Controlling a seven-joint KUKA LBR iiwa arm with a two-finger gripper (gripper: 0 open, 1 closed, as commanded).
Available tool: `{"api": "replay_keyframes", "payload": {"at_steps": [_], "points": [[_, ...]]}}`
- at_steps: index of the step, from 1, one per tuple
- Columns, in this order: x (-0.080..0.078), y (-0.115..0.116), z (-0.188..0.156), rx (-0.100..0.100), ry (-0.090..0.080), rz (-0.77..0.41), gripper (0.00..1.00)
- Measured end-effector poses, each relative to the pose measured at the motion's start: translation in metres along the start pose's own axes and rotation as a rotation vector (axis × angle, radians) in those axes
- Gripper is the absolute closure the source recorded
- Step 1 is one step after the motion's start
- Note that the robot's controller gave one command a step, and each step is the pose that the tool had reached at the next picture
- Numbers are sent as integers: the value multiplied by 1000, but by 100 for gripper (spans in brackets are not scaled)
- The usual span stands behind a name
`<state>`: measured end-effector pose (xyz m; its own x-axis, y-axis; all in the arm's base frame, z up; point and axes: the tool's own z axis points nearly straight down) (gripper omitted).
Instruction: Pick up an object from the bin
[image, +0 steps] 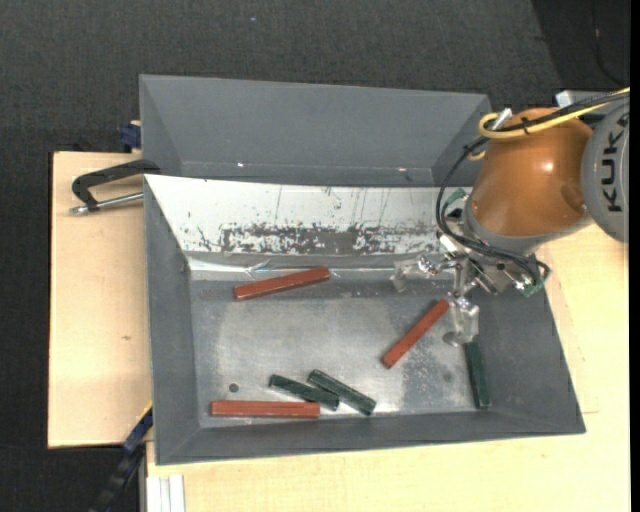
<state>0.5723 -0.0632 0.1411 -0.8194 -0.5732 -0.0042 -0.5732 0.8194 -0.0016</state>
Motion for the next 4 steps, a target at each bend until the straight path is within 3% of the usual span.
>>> {"api": "replay_keyframes", "payload": {"at_steps": [1, 2, 4], "points": [[-7, 2, 60, 0, 0, -95, 0], [-9, -22, 70, 1, -2, -336, 100], [-9, -21, 67, -1, 0, -335, 100]]}}
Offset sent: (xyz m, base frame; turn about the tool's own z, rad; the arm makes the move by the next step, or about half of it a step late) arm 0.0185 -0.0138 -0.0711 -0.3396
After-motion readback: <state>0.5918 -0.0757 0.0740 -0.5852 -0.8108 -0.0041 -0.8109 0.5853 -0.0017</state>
